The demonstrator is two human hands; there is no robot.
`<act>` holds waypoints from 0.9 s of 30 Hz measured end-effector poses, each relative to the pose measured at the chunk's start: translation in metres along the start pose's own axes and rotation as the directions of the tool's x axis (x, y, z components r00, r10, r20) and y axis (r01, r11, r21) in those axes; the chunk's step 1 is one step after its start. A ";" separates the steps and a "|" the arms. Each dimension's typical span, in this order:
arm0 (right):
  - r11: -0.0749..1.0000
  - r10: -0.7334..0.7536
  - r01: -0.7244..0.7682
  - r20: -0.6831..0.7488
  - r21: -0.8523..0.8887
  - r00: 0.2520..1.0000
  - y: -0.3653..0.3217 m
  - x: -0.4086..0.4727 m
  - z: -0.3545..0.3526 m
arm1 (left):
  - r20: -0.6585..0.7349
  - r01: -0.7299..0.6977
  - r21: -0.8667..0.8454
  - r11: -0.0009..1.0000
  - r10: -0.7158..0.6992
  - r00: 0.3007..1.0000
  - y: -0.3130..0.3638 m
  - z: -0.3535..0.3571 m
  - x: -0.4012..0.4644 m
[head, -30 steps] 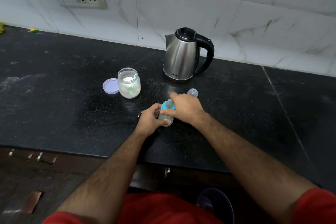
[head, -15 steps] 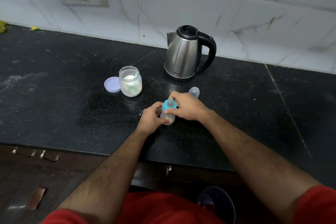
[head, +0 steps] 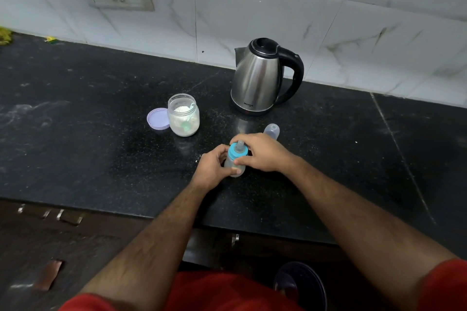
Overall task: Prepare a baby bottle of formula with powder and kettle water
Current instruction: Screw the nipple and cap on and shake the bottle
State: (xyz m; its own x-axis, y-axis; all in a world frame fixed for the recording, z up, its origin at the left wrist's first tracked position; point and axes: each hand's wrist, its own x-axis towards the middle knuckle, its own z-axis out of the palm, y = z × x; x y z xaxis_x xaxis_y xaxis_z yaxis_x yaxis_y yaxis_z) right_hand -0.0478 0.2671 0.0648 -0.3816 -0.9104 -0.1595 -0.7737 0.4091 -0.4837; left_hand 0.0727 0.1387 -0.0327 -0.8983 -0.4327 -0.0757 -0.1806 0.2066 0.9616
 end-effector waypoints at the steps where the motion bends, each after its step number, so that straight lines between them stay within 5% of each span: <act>1: 1.000 0.018 -0.018 -0.035 0.001 0.999 -0.001 -0.002 0.005 | -0.006 -0.001 -0.006 1.000 0.001 1.000 0.000 0.001 -0.001; 6: 0.965 0.218 -0.256 -0.363 -0.060 0.906 -0.015 -0.008 0.047 | -0.031 -0.008 0.009 1.000 0.009 0.999 0.000 0.004 -0.004; 8: 0.954 0.252 -0.295 -0.384 -0.058 0.888 -0.019 -0.006 0.051 | -0.033 -0.012 0.026 1.000 0.013 0.999 0.000 0.003 -0.005; 12: 0.984 0.125 -0.135 -0.093 -0.116 0.988 -0.005 0.000 0.011 | 0.006 -0.005 -0.002 1.000 0.005 1.000 0.000 0.000 -0.001; 16: 0.993 -0.003 0.014 0.097 -0.118 0.995 -0.002 0.005 -0.012 | 0.015 0.003 -0.012 1.000 -0.003 1.000 -0.001 0.000 -0.001; 20: 0.994 -0.025 0.023 -0.017 -0.109 1.000 -0.003 0.000 0.003 | -0.011 -0.002 -0.021 1.000 0.002 1.000 -0.001 0.001 -0.001; 27: 0.975 0.144 -0.190 -0.324 -0.117 0.935 -0.013 -0.005 0.042 | -0.039 -0.018 0.021 1.000 0.019 0.999 -0.003 0.003 -0.003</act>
State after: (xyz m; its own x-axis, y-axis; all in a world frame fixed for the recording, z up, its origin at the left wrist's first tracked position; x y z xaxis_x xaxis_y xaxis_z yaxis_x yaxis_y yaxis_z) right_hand -0.0145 0.2643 0.0356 -0.6317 -0.7729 0.0600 -0.7408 0.5790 -0.3406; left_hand 0.0749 0.1421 -0.0358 -0.8854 -0.4625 -0.0471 -0.1726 0.2329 0.9571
